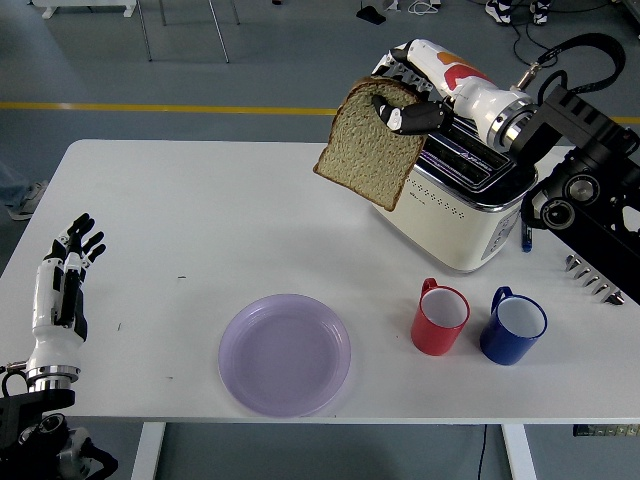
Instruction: Push plate across desktop,pick up the break from the machine,place the break in the plate
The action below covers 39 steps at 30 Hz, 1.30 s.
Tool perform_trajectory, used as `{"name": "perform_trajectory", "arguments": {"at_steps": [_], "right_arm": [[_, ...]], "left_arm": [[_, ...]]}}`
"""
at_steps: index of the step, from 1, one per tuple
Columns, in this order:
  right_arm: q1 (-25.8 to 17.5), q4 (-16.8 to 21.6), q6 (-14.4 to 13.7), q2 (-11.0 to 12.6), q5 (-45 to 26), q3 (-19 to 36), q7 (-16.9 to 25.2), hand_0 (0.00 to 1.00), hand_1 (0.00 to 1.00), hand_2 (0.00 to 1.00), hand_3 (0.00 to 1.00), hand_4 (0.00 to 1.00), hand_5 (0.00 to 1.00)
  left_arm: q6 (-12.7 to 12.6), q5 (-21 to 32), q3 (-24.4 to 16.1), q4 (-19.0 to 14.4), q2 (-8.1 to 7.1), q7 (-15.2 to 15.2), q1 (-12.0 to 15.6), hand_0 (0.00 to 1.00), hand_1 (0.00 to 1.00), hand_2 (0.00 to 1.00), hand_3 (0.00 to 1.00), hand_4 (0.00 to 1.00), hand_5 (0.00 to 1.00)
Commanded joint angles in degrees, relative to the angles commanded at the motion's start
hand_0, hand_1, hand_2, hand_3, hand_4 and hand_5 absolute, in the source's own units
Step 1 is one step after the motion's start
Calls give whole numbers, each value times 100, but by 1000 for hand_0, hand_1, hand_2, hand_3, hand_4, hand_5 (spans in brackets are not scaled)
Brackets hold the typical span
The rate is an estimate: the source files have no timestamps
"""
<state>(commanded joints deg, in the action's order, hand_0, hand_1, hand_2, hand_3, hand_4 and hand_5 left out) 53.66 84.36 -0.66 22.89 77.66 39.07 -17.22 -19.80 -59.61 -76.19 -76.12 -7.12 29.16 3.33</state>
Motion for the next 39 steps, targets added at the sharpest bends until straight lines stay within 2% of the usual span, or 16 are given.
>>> {"name": "perform_trajectory", "arguments": {"at_steps": [2,5,13,17,24,28,30,35,36,39], "right_arm": [[-82,103,81,63,-475,-209,14,210,244,345,412,217,2],[-184,123,120,34,-1089,-523,25,210,244,345,412,217,2],[-385,-140,-98,-256,-1553,-1236,93,207,240,341,409,227,2],[-501,-546,-269,-560,-1854,-1565,219,207,240,341,409,227,2],[-556,-1230,-374,-1046,-2037,-1918,305,212,242,340,408,254,2],[-445,-1564,-512,-1254,-1861,-2113,368,212,242,340,408,254,2],[-398,-1727,-589,-1381,-1888,-2198,442,223,271,347,410,292,2],[-307,-2046,-725,-1595,-2001,-2330,601,223,271,347,410,292,2],[-304,-2086,-738,-1616,-2009,-2344,619,238,289,365,421,319,2],[-297,-2273,-716,-1717,-2020,-2436,713,238,289,365,421,319,2]], "left_arm": [[2,-1,6,3,-8,-3,-8,797,827,900,865,497,898],[13,31,15,10,-22,-10,-17,797,827,900,865,497,898],[52,54,38,25,0,-36,-95,796,827,900,864,497,897],[81,129,25,26,-10,-60,-83,796,827,900,864,497,897],[89,184,-63,19,-5,-84,-94,796,826,900,864,495,894],[91,189,-69,17,-16,-90,-116,796,826,900,864,495,894],[89,187,-81,22,0,-90,-126,797,826,898,863,497,895],[105,176,-51,73,17,-89,-180,797,826,898,863,497,895],[105,177,-48,80,19,-87,-182,796,826,898,863,499,897],[97,174,-53,80,16,-76,-150,796,826,898,863,499,897]]}}
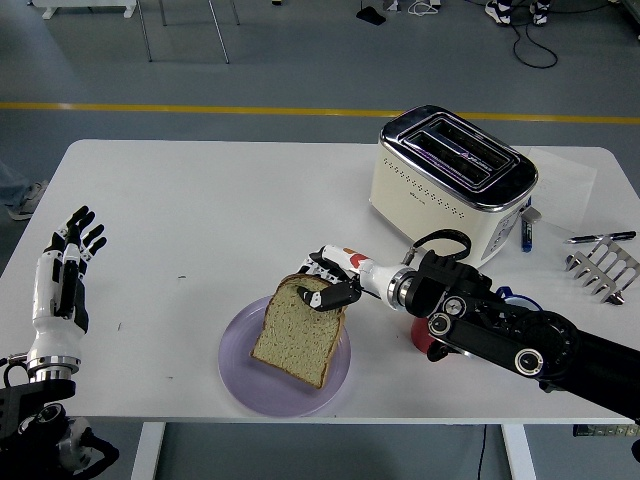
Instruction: Push plate across desktop,pick up the break from the machine,place the break in the plate
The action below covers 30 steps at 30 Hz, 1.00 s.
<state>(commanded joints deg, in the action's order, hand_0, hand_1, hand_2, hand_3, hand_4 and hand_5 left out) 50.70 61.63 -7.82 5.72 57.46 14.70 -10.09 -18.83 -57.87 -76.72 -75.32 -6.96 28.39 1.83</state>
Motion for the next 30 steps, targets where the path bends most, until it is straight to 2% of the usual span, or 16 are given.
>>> {"name": "perform_trajectory", "arguments": {"at_steps": [2,3,8,9,11,14,15,20,21,26,27,30], "right_arm": [[-8,-119,21,-67,19,-58,53,238,289,365,421,319,2],[-17,-173,78,-102,27,-89,65,261,333,406,456,302,2],[-29,-383,248,-205,170,-274,165,261,333,406,456,302,2],[-29,-428,241,-221,212,-314,211,333,425,473,498,299,113],[-29,-441,239,-226,223,-325,224,333,425,473,498,299,113],[-3,-779,-117,-297,407,-596,882,333,425,473,498,299,113],[1,-843,-172,-315,447,-635,1053,508,589,562,579,402,205],[-11,-1114,-320,-374,794,-782,1512,508,589,562,579,402,205],[-16,-1160,-319,-381,866,-806,1540,720,727,709,769,480,212],[-29,-1325,-334,-394,1235,-877,1598,720,727,709,769,480,212],[-27,-1358,-365,-396,1333,-898,1607,808,794,814,868,545,230],[-21,-1465,-530,-414,1618,-915,1651,808,794,814,868,545,230]], "left_arm": [[-3,5,4,1,-11,3,27,796,826,898,863,499,897],[-4,5,8,0,-16,4,37,797,825,898,863,500,898],[-2,4,43,7,-12,8,36,797,825,898,863,500,898],[1,1,53,13,-6,6,32,797,825,898,863,500,898],[2,0,55,15,-5,5,31,797,825,898,863,500,898],[0,-5,134,63,13,10,17,797,825,898,863,500,898],[-1,-8,142,64,15,11,24,797,824,898,863,500,899],[-5,-2,174,62,9,18,49,797,824,898,863,500,899],[-7,0,177,60,7,21,54,797,824,898,863,501,898],[-11,4,195,59,-4,28,81,797,824,898,863,501,898],[-12,7,204,60,-10,27,88,797,823,898,863,501,899],[-14,5,224,60,-17,28,101,797,823,898,863,501,899]]}}
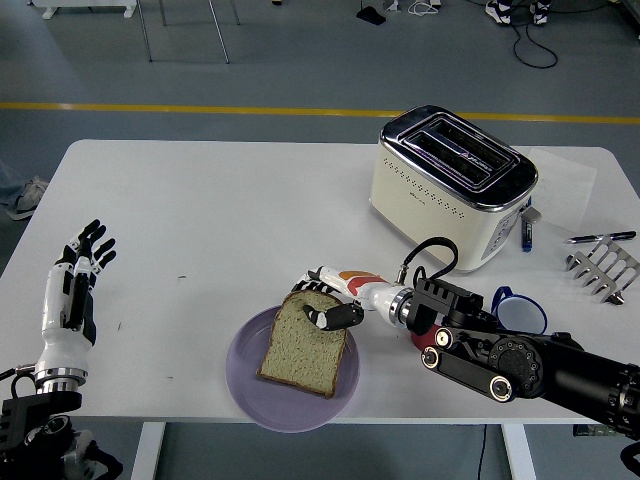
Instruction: Push plate across desktop,pick up the break from the machine,place the break in the plate
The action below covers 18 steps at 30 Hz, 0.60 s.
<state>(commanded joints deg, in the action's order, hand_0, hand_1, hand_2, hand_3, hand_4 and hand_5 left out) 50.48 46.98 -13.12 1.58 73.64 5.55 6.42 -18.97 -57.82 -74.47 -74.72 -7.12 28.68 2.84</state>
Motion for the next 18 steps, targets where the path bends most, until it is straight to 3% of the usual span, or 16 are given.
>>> {"name": "perform_trajectory", "arguments": {"at_steps": [2,3,9,13,18], "right_arm": [[3,-37,-92,-10,125,2,23,808,794,814,868,545,230],[4,-61,-171,-20,206,12,48,864,833,874,930,594,246],[-27,-7,-369,28,291,135,128,881,837,886,940,600,248],[-91,375,-525,186,413,424,214,881,837,886,940,600,248],[-191,1068,-491,435,499,865,278,864,817,875,908,598,255]], "left_arm": [[-2,-2,4,0,2,0,0,797,823,898,863,501,899],[-14,-2,9,-3,1,6,0,797,823,898,862,500,897],[-20,-17,11,-16,-5,12,9,796,823,900,862,499,895],[-22,-20,-25,-31,-9,15,24,796,823,900,862,499,895],[-20,-20,-62,-35,4,9,-20,797,823,900,861,501,899]]}}
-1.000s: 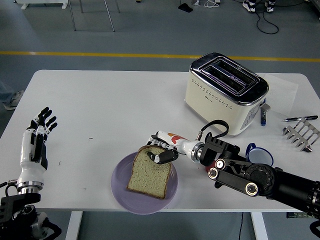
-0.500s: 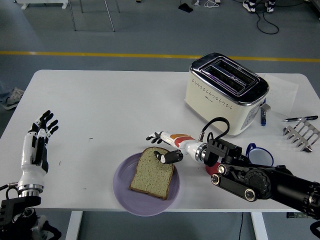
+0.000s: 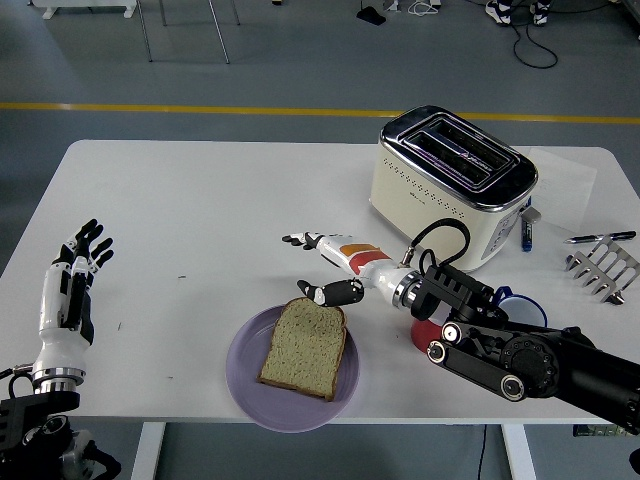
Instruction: Push plate across desktop,pick up the break from the machine,place the break in the plate
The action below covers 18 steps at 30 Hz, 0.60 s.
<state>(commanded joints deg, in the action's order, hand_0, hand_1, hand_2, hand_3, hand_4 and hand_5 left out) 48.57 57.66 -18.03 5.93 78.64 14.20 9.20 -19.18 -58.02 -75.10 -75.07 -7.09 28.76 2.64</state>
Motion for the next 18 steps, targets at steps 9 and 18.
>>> {"name": "perform_trajectory", "arguments": {"at_steps": [9,18], "right_arm": [[-465,1759,620,644,-1072,1382,-66,770,753,753,766,488,245],[-1329,3027,887,1065,-2241,3272,-59,778,753,755,759,495,273]], "left_arm": [[9,-24,-69,-22,-1,-23,-21,797,821,899,861,498,891],[19,-42,-91,-30,-9,-41,-4,796,821,898,860,497,891]]}}
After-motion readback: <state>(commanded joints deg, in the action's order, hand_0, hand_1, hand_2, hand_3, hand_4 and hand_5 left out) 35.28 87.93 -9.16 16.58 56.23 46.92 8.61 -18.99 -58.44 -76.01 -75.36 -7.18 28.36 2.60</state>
